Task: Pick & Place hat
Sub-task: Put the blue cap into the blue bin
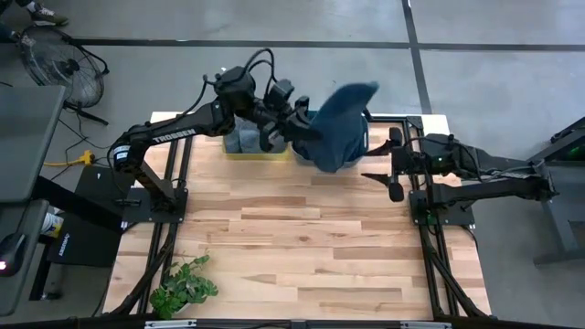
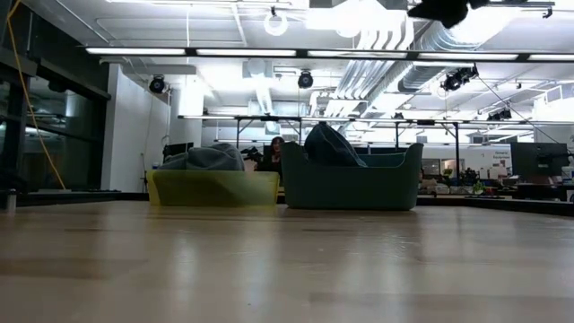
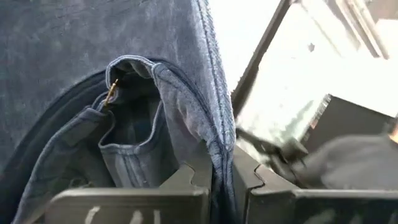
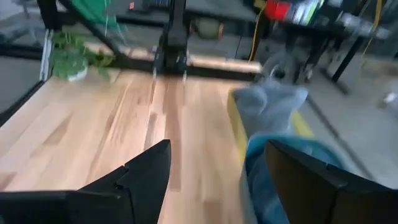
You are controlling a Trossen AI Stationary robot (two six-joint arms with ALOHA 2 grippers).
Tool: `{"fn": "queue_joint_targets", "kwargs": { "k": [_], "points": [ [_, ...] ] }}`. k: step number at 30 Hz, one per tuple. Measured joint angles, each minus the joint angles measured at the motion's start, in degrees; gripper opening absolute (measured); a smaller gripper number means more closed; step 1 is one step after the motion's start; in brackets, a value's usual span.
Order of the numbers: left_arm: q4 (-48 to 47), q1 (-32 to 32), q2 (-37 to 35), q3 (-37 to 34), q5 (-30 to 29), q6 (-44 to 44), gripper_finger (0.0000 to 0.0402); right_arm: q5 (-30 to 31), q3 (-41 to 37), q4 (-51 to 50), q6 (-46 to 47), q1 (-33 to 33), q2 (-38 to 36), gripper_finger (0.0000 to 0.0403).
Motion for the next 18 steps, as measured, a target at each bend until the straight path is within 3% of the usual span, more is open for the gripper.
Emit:
{"fn": "queue_joint_targets", "kwargs": {
  "k": [13,18],
  "points": [
    [6.73,-0.18,2.16,0.07,-14.13,-5.38,0.0007,4.2,0.0,18.67,-5.53,0.02,-0.3,0.0255],
    [16.05,-0.16,5.93,0.08,-12.36,-11.59,0.0007,8.08,0.0,18.61,-8.61,-0.02,-0.68,0.0255]
  ]
}}
